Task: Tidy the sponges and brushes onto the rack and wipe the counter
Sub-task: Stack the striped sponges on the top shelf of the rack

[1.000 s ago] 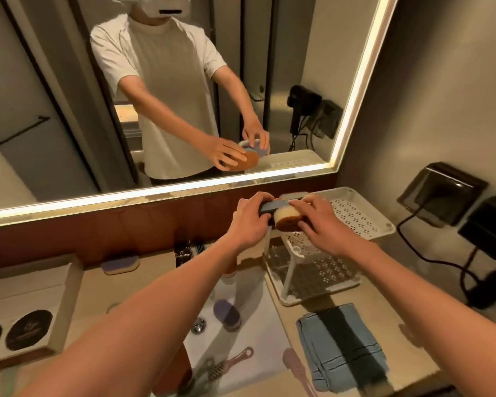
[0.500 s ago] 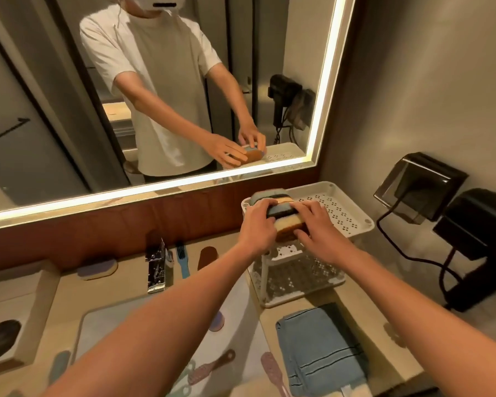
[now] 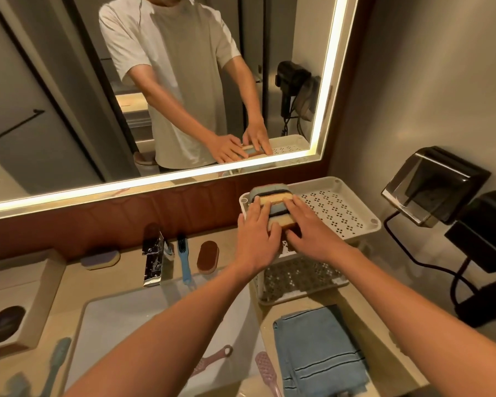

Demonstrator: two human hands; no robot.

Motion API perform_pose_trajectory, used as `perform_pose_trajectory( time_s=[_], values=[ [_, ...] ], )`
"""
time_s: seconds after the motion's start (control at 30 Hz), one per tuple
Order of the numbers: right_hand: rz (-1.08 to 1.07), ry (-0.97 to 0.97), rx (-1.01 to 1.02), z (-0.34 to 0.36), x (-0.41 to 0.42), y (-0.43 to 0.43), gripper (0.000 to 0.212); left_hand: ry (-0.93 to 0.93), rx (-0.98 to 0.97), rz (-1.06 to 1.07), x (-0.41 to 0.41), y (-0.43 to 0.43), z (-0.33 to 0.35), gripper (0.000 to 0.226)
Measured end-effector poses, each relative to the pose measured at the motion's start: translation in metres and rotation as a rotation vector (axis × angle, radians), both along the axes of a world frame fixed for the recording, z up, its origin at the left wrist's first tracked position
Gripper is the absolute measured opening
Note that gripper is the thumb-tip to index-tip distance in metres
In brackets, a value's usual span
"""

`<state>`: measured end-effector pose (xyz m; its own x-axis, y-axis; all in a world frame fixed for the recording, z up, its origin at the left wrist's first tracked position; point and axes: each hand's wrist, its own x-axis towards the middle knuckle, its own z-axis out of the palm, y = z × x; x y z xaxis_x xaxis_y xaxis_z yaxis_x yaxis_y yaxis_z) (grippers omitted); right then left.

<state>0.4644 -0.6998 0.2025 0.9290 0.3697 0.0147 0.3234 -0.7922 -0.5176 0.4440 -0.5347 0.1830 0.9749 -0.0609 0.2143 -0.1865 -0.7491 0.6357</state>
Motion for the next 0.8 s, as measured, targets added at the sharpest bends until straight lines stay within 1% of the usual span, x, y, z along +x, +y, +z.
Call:
perform_pose_trajectory(
  time_s=[0.07,0.17,0.23,0.33,0.5,0.67,0.8],
  values=[
    [-0.01,0.0,-0.034,-0.002,0.002,0.004,0.08,0.004,0.053,-0.006,0.0,-0.002,-0.003,0.068],
    [-0.027,0.014,-0.046,-0.001,0.004,0.008,0.082,-0.015,0.192,-0.019,0.001,-0.004,-0.004,0.072],
    [-0.016,0.021,-0.037,0.001,0.005,0.009,0.084,-0.036,0.241,-0.027,0.004,-0.004,-0.004,0.071],
    [-0.001,0.025,-0.043,0.0,0.004,0.011,0.089,-0.117,0.342,-0.054,0.008,-0.003,-0.007,0.068],
    [-0.006,0.01,-0.183,-0.008,0.002,0.016,0.096,-0.072,0.308,-0.072,0.01,-0.004,-0.013,0.067],
    [-0.009,0.044,-0.158,-0.003,0.003,0.019,0.098,-0.014,0.326,-0.079,0.01,-0.003,-0.008,0.065],
    [-0.009,0.018,-0.171,0.002,0.0,0.021,0.099,0.004,0.267,-0.116,0.012,0.004,-0.004,0.068]
  ],
)
